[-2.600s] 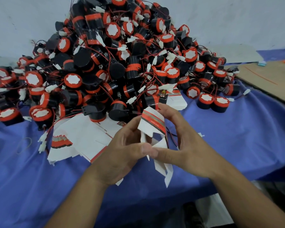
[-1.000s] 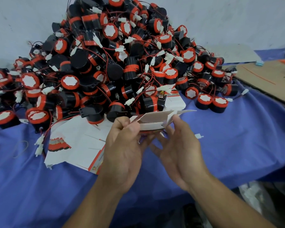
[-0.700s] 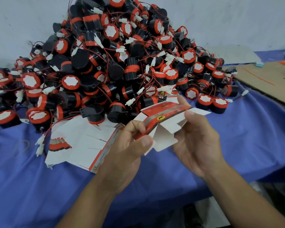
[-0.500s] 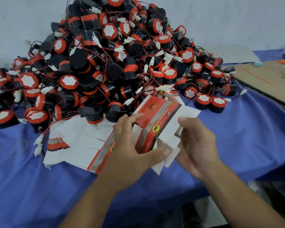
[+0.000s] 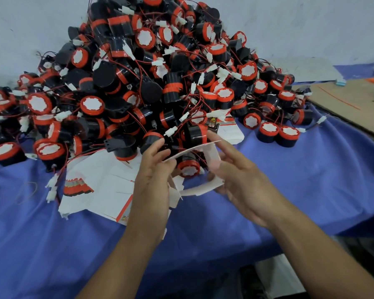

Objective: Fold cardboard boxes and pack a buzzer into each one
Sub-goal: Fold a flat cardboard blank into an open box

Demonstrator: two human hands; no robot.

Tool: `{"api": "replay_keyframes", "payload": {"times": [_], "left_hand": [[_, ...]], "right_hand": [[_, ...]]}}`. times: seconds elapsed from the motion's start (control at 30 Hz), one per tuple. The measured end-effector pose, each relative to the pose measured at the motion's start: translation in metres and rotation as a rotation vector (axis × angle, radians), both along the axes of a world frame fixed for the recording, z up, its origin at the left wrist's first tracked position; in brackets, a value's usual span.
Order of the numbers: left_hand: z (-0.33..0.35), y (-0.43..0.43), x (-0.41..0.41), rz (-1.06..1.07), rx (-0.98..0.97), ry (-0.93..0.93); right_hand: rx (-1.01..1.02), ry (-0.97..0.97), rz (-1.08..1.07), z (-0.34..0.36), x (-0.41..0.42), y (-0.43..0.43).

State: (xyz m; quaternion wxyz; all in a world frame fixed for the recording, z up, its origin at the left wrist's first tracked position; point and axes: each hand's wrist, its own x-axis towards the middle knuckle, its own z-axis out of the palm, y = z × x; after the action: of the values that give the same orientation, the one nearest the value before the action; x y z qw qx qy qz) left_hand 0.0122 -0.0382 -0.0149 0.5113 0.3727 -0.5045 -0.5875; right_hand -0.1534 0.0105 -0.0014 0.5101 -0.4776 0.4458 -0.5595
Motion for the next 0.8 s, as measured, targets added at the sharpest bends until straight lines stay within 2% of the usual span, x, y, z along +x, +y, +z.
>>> {"api": "replay_keyframes", "payload": {"times": [0.07, 0.13, 0.3, 0.4, 0.6, 0.73, 0.8], "left_hand": [[0.003, 0.001, 0.003, -0.034, 0.016, 0.020], [0.003, 0.004, 0.005, -0.103, -0.015, -0.014], [0.003, 0.005, 0.010, -0.376, -0.181, -0.156], [0.002, 0.005, 0.015, -0.463, -0.309, -0.231], [-0.003, 0.004, 0.012, -0.433, -0.321, -0.244], [-0.008, 0.009, 0.006, -0.476, -0.465, -0.390], [-0.010, 0.011, 0.002, -0.445, -0.521, -0.388]], "right_hand": [[0.023, 0.123, 0.068, -0.001, 0.001, 0.001], [0.021, 0.131, 0.062, 0.000, 0.002, 0.002], [0.054, -0.091, -0.014, 0.005, 0.000, 0.003], [0.050, -0.132, 0.005, 0.006, -0.003, 0.004], [0.065, -0.063, -0.002, 0.006, -0.006, 0.005], [0.058, -0.079, -0.022, 0.003, -0.004, 0.004], [0.059, -0.093, -0.030, 0.002, -0.003, 0.004]]}}
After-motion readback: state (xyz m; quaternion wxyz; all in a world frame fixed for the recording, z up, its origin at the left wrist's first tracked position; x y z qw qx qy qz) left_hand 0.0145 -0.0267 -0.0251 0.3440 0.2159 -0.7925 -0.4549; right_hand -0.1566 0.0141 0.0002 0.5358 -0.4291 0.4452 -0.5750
